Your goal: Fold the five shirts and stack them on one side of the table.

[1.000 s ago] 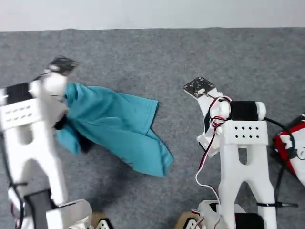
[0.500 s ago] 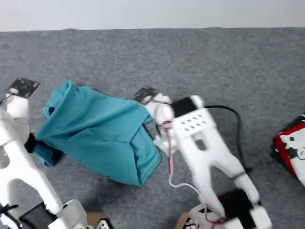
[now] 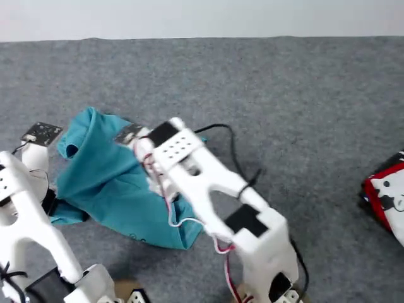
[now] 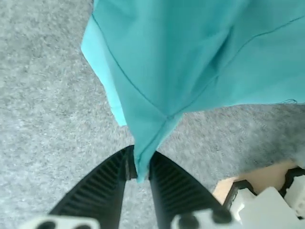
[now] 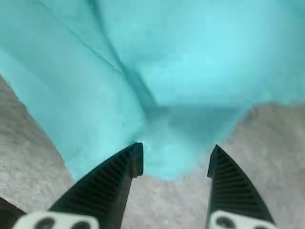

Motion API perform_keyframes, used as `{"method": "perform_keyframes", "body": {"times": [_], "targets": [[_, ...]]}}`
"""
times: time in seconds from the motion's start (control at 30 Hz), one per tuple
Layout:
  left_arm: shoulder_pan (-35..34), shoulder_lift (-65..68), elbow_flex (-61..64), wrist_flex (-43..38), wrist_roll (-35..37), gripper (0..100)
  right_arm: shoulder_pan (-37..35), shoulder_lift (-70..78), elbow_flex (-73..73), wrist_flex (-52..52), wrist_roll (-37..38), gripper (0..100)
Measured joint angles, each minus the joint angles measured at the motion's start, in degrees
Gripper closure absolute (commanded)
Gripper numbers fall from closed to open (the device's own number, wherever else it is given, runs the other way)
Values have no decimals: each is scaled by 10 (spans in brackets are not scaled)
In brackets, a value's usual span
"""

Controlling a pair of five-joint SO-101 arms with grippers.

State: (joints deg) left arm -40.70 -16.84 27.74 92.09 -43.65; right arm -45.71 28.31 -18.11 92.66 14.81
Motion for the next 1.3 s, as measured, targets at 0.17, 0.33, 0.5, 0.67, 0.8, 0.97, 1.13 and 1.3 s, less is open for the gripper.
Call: {"method": "perform_keyframes", "body": {"times": [0.17,0.33,0.5,0.67,0.8,0.97,1.13,1.3], "targets": [[0,0,8,-7,0,998,-25,75,-93,18,0,766],[0,0,8,-7,0,998,-49,123,-152,33,0,767],[0,0,8,-7,0,998,-57,134,-185,57,0,768],[0,0,8,-7,0,998,-58,136,-216,72,0,768],[0,0,8,-7,0,998,-58,168,-216,70,11,769],[0,0,8,-7,0,998,-58,209,-216,69,37,869],[0,0,8,-7,0,998,-58,213,-216,69,91,981],[0,0,8,-7,0,998,-57,203,-216,76,113,987]]}}
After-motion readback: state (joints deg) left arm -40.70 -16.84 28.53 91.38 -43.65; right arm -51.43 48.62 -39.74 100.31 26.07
